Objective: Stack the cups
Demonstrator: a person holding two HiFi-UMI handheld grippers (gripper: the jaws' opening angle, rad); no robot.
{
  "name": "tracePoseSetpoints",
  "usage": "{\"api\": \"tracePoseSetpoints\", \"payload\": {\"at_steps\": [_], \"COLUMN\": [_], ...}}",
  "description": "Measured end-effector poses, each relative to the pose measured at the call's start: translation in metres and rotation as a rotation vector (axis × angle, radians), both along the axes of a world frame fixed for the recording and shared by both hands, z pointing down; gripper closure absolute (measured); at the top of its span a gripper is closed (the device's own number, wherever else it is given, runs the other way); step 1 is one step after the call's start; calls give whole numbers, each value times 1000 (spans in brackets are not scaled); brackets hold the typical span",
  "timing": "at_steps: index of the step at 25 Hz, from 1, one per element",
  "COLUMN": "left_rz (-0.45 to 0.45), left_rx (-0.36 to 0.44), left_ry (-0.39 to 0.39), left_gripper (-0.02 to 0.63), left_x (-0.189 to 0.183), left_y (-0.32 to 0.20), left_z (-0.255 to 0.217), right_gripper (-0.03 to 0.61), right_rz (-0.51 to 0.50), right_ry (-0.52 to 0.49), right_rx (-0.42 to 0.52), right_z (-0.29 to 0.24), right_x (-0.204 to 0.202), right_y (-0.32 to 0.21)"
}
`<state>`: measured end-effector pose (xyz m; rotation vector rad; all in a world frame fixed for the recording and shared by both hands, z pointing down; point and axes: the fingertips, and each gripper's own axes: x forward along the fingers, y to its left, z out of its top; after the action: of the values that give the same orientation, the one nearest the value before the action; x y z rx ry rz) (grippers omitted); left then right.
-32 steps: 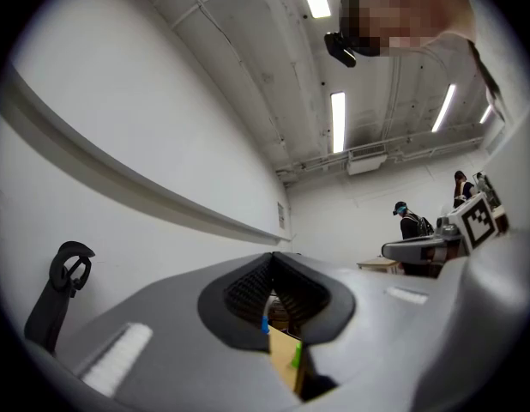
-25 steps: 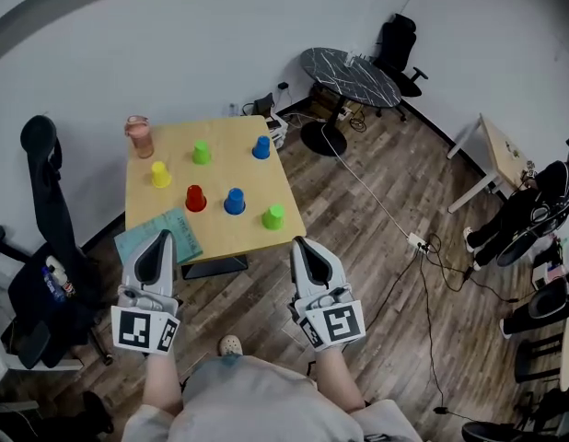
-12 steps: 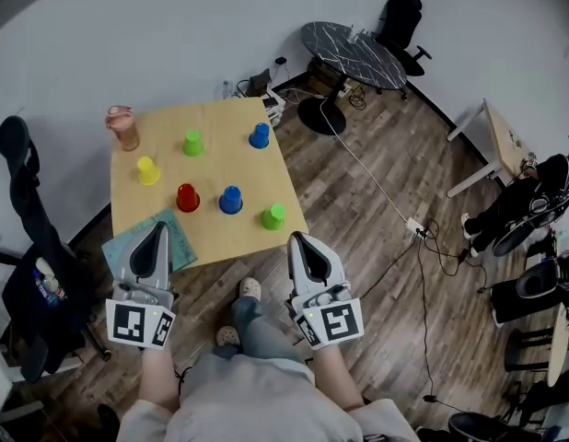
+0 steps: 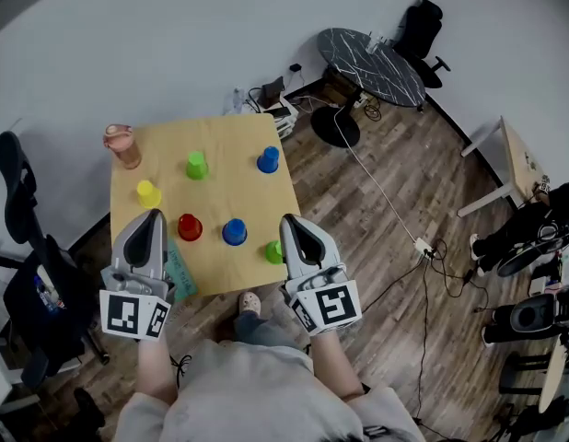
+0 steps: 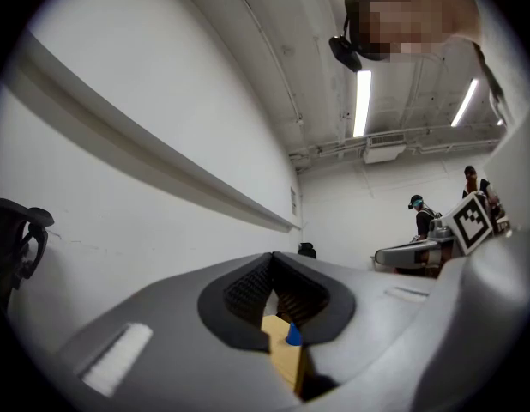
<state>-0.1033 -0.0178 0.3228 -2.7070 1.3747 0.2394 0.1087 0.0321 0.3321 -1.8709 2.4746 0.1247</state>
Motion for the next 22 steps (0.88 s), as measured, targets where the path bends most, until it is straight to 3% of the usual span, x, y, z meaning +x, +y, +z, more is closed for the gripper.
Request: {"api": "tracePoseSetpoints", "payload": {"at_steps": [5,11,16,22], "left_rz": [-52,-64,-92,-104], "left_rx": [-71,-231,-373,-505], "left_ry": [-33,-87,-141,-183], "left_gripper": [557,555,551,426], "left_x": [0,16,22,23], "left_y": [-35,-58,-66,-69], "left_z": [27,92,154,203], "right_gripper": [574,562,464,394], "right_rz": [-114,-278,-414,-515], "right_ry": [10,74,182,349], "right_rx": [-121,-352,-547,-707], "right_z": [27,97,164,230], "right_x": [-14,-35,-49,-61], "right_y": [-53,-88,-93,-86]}}
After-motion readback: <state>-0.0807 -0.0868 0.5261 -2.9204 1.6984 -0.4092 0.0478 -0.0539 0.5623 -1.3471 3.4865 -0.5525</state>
